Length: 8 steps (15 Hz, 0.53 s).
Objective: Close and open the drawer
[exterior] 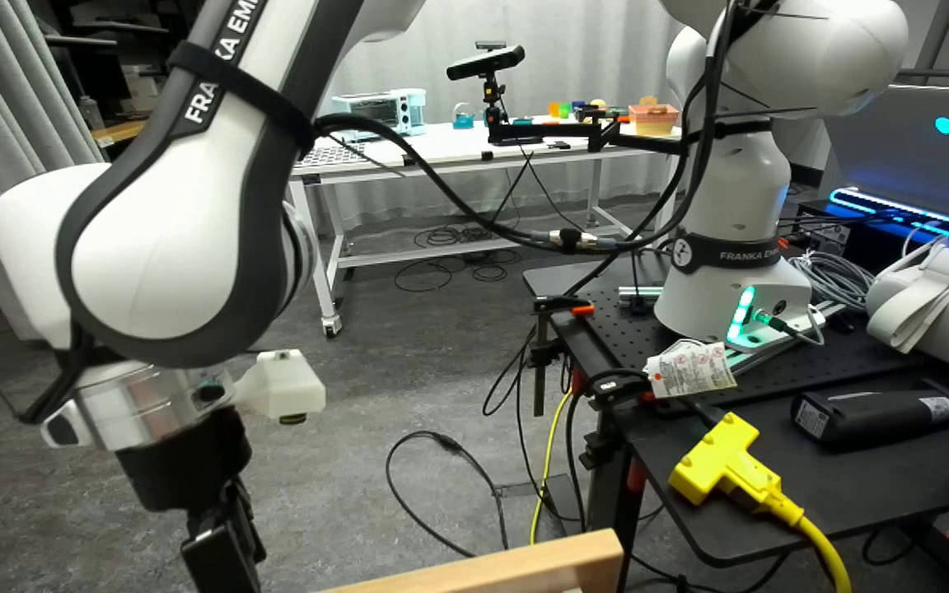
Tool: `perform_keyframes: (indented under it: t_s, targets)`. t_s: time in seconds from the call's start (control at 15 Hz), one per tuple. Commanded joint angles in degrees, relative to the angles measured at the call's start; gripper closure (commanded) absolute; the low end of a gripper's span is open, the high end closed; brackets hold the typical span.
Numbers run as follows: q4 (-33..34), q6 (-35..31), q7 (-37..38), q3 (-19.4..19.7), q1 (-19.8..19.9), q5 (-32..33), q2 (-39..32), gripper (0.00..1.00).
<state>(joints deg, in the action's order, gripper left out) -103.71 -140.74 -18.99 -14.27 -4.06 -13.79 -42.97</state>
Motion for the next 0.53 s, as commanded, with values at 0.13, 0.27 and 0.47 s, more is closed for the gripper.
perform_keyframes:
  t_s: [0.13,0.27,0.47]
  targets:
    - [-9.3,-2.1,1.3,1.1,1.5,2.1,11.0,0.00]
    - [-11.1,-1.7,1.5,1.3,1.0,2.8,14.8,0.00]
    - [-13.2,-1.7,1.5,1.6,0.0,4.9,19.8,0.00]
